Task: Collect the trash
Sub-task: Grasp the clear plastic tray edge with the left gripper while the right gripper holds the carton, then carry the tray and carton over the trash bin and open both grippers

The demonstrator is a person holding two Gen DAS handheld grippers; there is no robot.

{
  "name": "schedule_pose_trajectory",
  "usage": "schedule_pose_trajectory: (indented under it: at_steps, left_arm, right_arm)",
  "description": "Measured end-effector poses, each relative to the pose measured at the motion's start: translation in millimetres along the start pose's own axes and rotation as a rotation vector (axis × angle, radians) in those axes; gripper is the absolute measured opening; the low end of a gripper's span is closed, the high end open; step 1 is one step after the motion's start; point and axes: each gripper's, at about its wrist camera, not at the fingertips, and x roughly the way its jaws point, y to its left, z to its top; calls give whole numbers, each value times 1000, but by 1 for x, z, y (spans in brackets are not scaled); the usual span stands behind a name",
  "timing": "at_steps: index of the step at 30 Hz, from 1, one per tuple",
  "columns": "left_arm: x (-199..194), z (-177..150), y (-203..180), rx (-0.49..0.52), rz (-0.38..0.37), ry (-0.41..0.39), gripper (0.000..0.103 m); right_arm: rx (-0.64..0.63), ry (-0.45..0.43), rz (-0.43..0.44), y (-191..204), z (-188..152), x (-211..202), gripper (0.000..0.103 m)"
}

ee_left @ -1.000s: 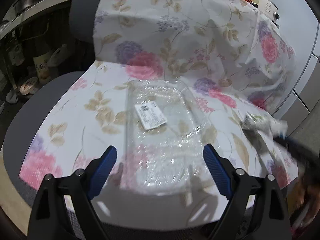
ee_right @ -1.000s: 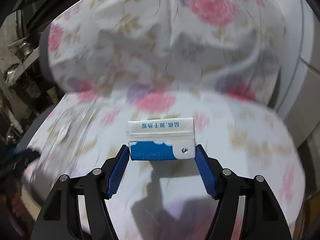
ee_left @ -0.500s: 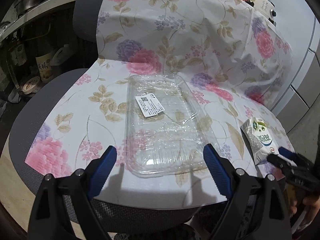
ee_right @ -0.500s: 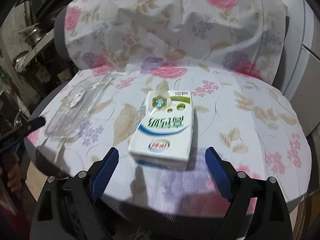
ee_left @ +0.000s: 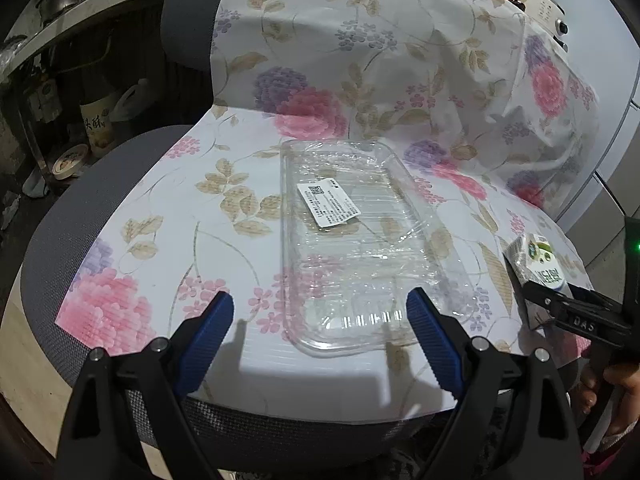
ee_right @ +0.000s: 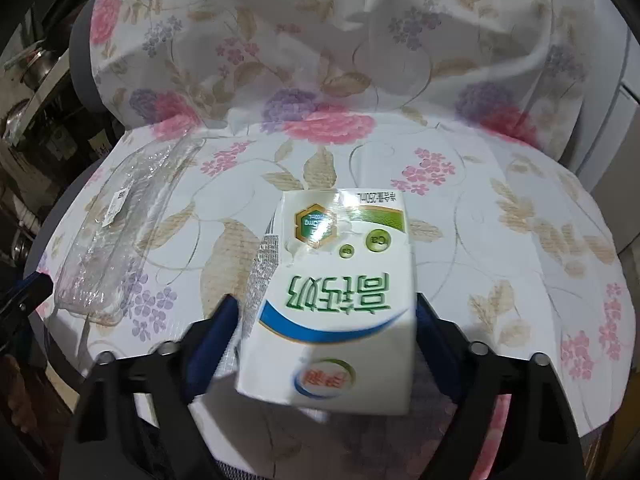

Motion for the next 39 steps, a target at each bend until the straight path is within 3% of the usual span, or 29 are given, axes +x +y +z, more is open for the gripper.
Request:
schedule_pose_trajectory:
  at_steps: [4,6,11,14,21,23,26,32,39]
  left_arm:
    - [2,1,3,-4,-2,-3,85]
    - [5,3,5,-2,2,-8,80]
    - [24,17,10,-5,12,1,40]
    - [39,22,13,-11,15,33,28]
    - [59,23,14,5,27,45,25]
    - [58,24,14,7,30,39,11]
    - [43,26,15,-13,-5,-2,6]
    - [1,26,-5,-11,-78,-87,5]
    - [-42,13,-64,93,-164,-145,5]
  right_arm:
    - [-29,-70,-35,2,-10,-21,78]
    - [-27,-102,-18,0,-14,-33,78]
    - [-32,-150,30,-2,-25,-59,79]
    - [-43,-171,26,-1,-31,-68,79]
    - [-47,-173,42,-4,-37,-72,79]
    - [-44,-173,50,-4,-38,-72,79]
    - [-38,-179,51,-5,-40,-74,79]
    - [-13,-211,60,-10,-42,-86,79]
    - [17,-252,55,-22,-51,-106,79]
